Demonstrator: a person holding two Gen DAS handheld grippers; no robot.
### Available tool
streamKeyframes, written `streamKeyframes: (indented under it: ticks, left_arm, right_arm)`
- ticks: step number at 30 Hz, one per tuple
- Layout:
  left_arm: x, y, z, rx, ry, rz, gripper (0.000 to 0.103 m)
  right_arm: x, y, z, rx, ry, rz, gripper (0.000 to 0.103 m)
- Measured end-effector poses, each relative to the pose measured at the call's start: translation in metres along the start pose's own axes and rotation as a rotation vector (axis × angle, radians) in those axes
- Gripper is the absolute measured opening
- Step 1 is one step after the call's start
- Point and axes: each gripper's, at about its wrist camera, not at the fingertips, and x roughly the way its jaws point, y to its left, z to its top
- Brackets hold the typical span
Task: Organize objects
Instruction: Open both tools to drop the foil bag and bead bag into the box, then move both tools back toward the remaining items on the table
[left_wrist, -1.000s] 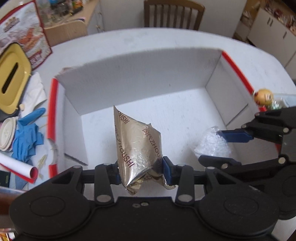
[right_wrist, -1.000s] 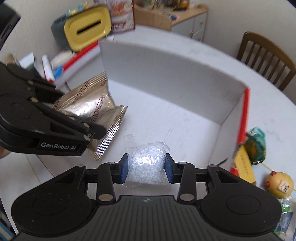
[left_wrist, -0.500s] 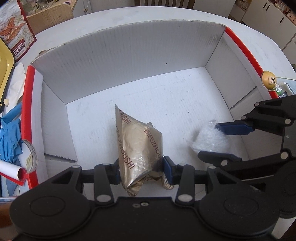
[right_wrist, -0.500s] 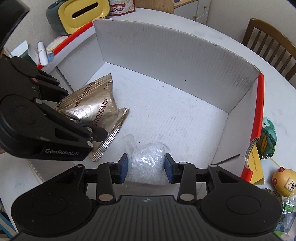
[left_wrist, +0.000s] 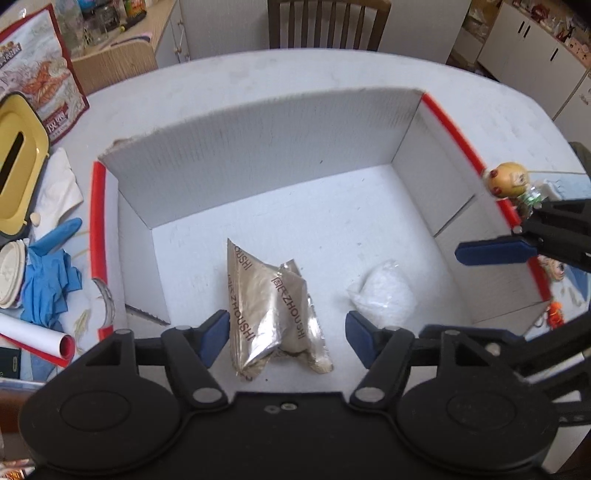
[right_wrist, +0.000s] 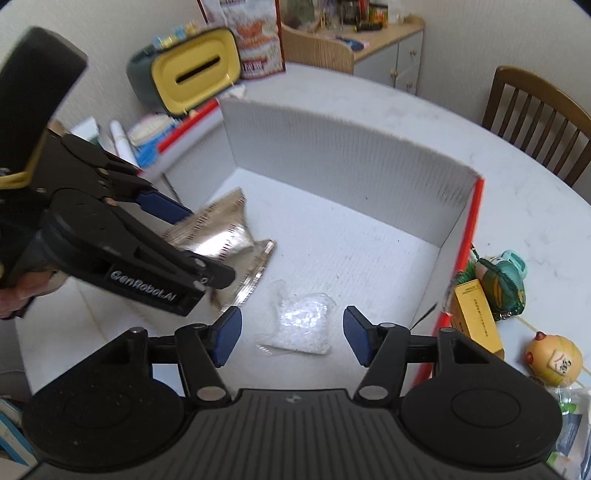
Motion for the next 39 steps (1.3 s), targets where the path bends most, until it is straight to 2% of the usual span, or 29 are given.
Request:
streamKeyframes:
  ticks: [12,21,26,34,39]
  left_arm:
    - [-0.053,-0.044,-0.004,0.002,-0.131,-0.029,0.075]
    - [-0.077,-0.095,-0.013,0.014,-0.199,-0.061,0.081]
    - [-0.079,-0.124,-0.017,0.023,-0.217,-0.075,0.084]
    - [-0.073,-0.175,-0.020,0.045,-0.244,-0.091,0.101]
    - [-0.062,-0.208,-0.025,0.056,-0.262,-0.090,0.102]
  right_arm:
    - [-0.079,-0.014,-0.032,0.054,-0.152,0.018,0.062]
    - [-0.133,-0.050,-0.076,0.119,-0.232,-0.037,0.066]
    - [-0.158,-0.079,-0.103,0.174,-0.263,-0.085,0.069]
    - [-0.184,-0.131,-0.135,0.269,-0.287,-0.153,0.073]
    - [-0.188,-0.162,-0.156,0.303,-0.278,-0.184,0.073]
